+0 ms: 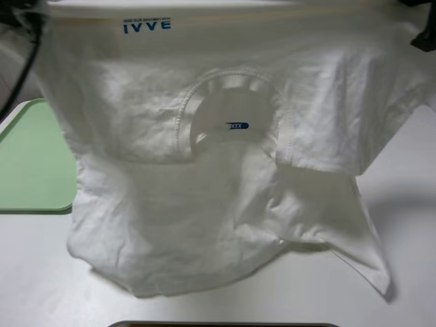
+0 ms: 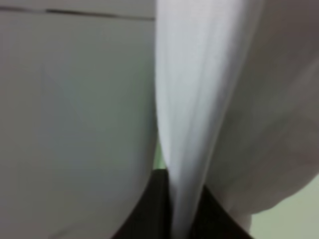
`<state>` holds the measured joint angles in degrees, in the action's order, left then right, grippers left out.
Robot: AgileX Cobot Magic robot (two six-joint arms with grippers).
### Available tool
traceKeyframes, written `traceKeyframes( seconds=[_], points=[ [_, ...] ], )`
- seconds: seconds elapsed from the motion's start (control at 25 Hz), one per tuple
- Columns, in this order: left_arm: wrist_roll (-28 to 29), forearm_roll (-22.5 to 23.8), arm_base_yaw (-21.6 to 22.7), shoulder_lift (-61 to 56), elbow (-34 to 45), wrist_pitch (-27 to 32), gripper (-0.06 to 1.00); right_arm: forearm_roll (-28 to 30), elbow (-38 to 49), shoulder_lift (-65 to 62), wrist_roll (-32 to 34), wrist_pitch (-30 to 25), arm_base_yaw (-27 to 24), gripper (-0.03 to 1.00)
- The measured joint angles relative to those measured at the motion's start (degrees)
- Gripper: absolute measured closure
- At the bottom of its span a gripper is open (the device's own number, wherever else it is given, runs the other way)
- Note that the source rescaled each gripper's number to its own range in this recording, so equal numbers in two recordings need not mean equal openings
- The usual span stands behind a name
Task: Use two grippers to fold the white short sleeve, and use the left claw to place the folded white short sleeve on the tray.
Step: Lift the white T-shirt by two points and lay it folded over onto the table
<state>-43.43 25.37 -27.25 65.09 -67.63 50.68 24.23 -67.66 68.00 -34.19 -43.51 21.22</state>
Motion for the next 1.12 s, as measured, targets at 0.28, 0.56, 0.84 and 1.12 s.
traceKeyframes(
  seconds=[0.28, 0.56, 0.84, 1.12],
  points=[
    [3.16, 7.58, 6.68, 19.25, 0.11, -25.53, 0.94, 4.67, 0.18, 15.82, 5.29, 26.81, -10.60, 0.97],
    [8.88, 11.14, 8.33, 26.53, 0.11, -35.96, 0.94, 7.04, 0.43, 20.81, 6.96, 34.80, -12.70, 0.97],
    [13.30, 4.35, 8.33, 28.52, 1.84, -35.53, 0.94, 5.53, 0.43, 21.52, 7.75, 31.53, -12.70, 0.97],
    [13.41, 5.21, 8.33, 30.91, 4.02, -40.27, 0.94, 5.12, 0.48, 25.69, 7.81, 37.38, -15.72, 0.97]
  ],
)
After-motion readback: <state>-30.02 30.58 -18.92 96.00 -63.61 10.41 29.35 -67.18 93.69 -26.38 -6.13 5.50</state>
